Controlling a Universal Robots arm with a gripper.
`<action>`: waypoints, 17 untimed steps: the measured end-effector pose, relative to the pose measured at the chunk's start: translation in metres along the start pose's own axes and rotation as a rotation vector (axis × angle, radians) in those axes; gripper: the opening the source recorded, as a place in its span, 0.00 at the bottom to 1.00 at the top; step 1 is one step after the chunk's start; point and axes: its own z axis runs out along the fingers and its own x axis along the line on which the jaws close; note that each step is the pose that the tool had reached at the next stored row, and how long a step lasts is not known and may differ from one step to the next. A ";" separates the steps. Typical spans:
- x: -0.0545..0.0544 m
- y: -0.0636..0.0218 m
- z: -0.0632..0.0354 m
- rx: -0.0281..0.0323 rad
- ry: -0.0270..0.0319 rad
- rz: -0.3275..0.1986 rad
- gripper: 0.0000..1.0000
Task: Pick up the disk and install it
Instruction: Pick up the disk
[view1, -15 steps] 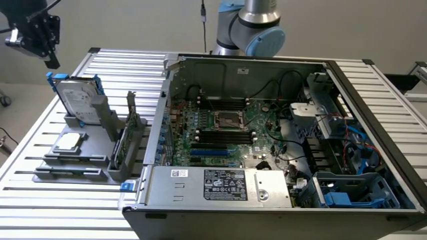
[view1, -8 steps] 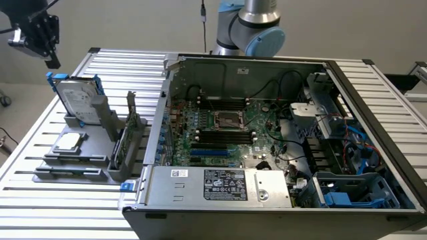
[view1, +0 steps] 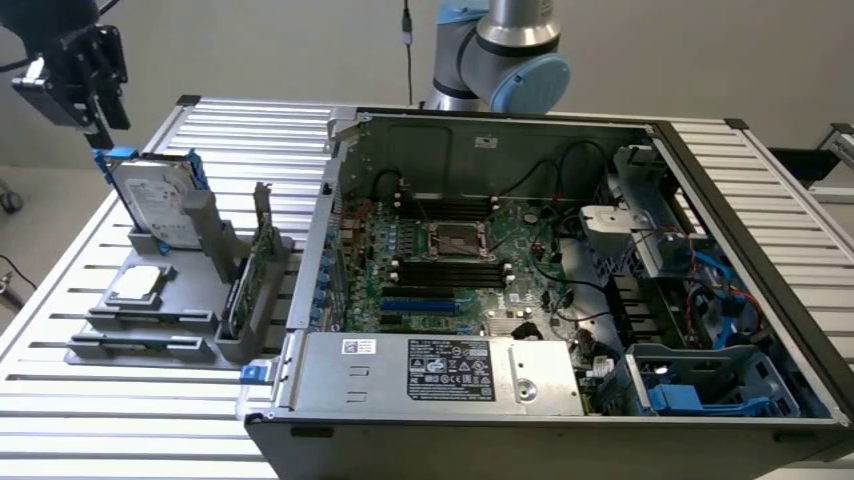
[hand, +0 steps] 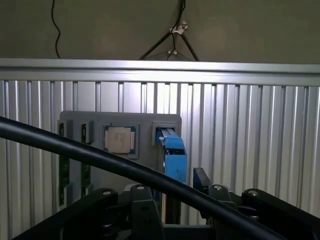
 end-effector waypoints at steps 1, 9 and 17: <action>0.000 -0.0001 0.0018 0.0012 0.0001 -0.001 0.48; 0.000 0.0018 0.0164 0.0158 0.0007 -0.009 0.48; -0.001 0.0063 0.0313 0.0288 0.0013 -0.020 0.48</action>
